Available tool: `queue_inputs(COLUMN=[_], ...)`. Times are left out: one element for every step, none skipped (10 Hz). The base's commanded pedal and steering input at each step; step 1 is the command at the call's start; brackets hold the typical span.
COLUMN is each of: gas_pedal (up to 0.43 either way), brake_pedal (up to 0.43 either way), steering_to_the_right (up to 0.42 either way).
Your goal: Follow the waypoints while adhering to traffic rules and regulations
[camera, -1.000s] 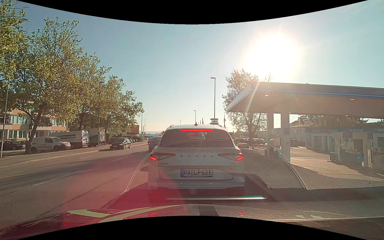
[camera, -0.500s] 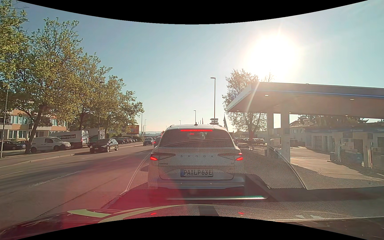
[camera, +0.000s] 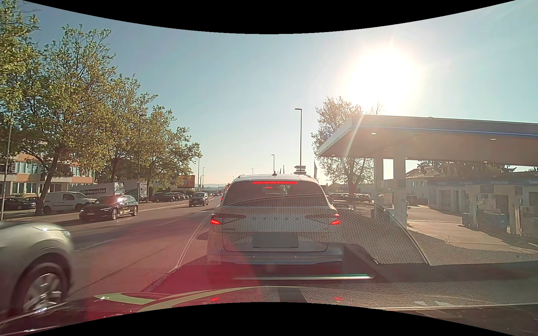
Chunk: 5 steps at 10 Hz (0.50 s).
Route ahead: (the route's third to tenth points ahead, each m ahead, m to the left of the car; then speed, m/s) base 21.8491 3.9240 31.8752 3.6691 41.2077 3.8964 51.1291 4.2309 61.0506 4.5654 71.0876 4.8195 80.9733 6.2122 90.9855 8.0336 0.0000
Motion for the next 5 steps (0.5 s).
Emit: queue_inputs(gas_pedal=[0.0, 0.0, 0.0, 0.0, 0.0], brake_pedal=[0.244, 0.244, 0.244, 0.244, 0.244], steering_to_the_right=[-0.008, -0.007, -0.007, -0.007, -0.007])
